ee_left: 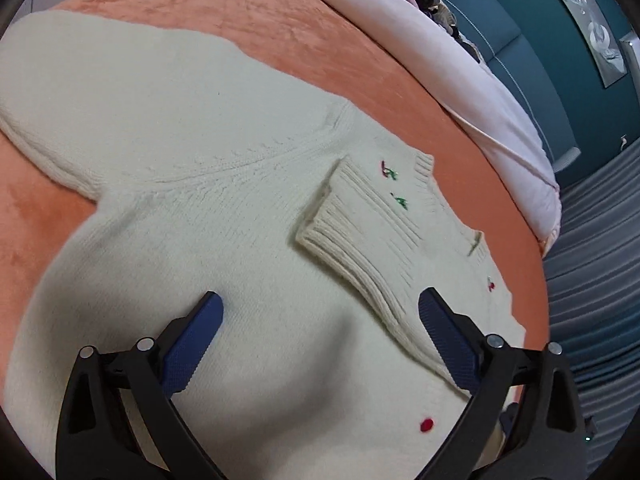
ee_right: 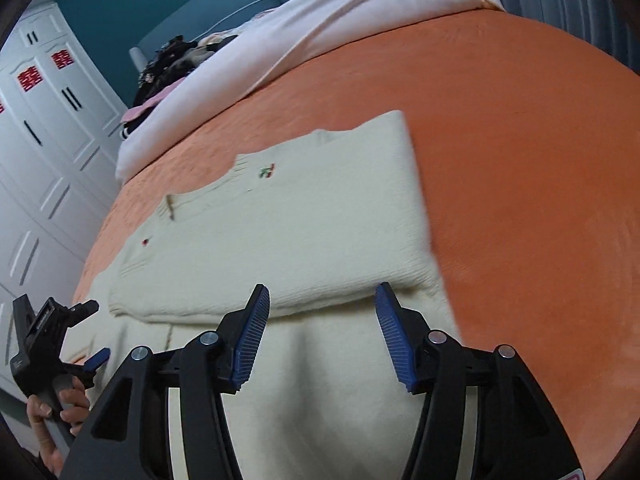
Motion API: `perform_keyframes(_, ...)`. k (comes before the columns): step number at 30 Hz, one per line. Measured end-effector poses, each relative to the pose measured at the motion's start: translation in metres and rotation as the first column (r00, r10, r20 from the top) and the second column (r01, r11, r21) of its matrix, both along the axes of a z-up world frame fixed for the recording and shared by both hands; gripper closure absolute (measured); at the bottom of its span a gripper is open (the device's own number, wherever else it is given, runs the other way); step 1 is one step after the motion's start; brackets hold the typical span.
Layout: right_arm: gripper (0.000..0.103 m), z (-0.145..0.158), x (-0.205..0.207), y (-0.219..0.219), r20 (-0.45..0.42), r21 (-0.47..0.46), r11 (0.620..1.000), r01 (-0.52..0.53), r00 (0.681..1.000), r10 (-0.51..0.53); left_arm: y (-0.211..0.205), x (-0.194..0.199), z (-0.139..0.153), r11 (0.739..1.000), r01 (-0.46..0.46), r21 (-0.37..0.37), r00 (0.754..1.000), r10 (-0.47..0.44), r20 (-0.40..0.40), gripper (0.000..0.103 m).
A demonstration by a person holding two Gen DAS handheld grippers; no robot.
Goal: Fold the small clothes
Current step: 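Grasp the other sleeve cuff with the left gripper and fold it across the body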
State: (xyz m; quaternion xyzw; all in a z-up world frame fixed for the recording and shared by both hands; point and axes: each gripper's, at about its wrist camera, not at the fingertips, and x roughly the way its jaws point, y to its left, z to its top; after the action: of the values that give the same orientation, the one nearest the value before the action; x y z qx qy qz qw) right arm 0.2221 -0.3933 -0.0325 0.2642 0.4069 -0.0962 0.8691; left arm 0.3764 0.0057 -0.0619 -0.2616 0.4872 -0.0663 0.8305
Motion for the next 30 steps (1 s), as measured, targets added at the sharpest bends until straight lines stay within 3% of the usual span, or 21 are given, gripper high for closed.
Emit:
perform_keyframes(1, 0.049, 0.000, 0.002, 0.001, -0.008, -0.013, 1.000, -0.001, 1.000, 0.001, -0.006, 0.002, 0.002, 0.999, 0.009, 0.041, 1.000, -0.010, 0.022, 0.022)
perform_keyframes(2, 0.050, 0.000, 0.004, 0.008, -0.019, -0.051, 0.999, -0.005, 1.000, 0.004, -0.013, 0.004, 0.004, 0.997, 0.031, 0.073, 0.999, -0.034, 0.041, 0.041)
perform_keyframes(4, 0.052, -0.003, 0.008, 0.021, -0.043, -0.133, 0.991, -0.025, 0.999, 0.019, -0.023, 0.007, 0.005, 0.991, 0.070, 0.112, 0.996, -0.077, 0.055, 0.057)
perform_keyframes(8, 0.051, -0.007, 0.015, 0.038, -0.086, -0.277, 0.959, -0.064, 0.995, 0.042, -0.022, 0.009, 0.002, 0.987, 0.073, 0.143, 0.994, -0.084, 0.074, 0.065)
perform_keyframes(18, 0.050, -0.004, 0.005, 0.039, -0.100, -0.322, 0.944, -0.079, 0.994, 0.049, -0.030, 0.004, 0.001, 0.967, 0.069, 0.243, 0.988, -0.100, 0.119, 0.064)
perform_keyframes(25, 0.050, -0.003, 0.005, 0.037, -0.105, -0.326, 0.942, -0.083, 0.993, 0.051, -0.022, -0.002, 0.007, 0.971, 0.048, 0.235, 0.988, -0.080, 0.129, 0.064)
perform_keyframes(27, 0.050, -0.003, 0.005, 0.037, -0.108, -0.324, 0.942, -0.085, 0.993, 0.052, -0.002, -0.008, 0.015, 0.982, 0.005, 0.188, 0.989, -0.032, 0.145, 0.056)
perform_keyframes(29, 0.050, -0.001, 0.003, 0.038, -0.114, -0.327, 0.941, -0.091, 0.992, 0.057, 0.034, -0.014, 0.024, 0.984, -0.088, 0.157, 0.985, 0.063, 0.159, 0.035)
perform_keyframes(30, 0.050, 0.001, 0.002, 0.039, -0.118, -0.327, 0.940, -0.095, 0.991, 0.059, 0.058, -0.016, 0.029, 0.979, -0.145, 0.145, 0.979, 0.120, 0.165, 0.030)
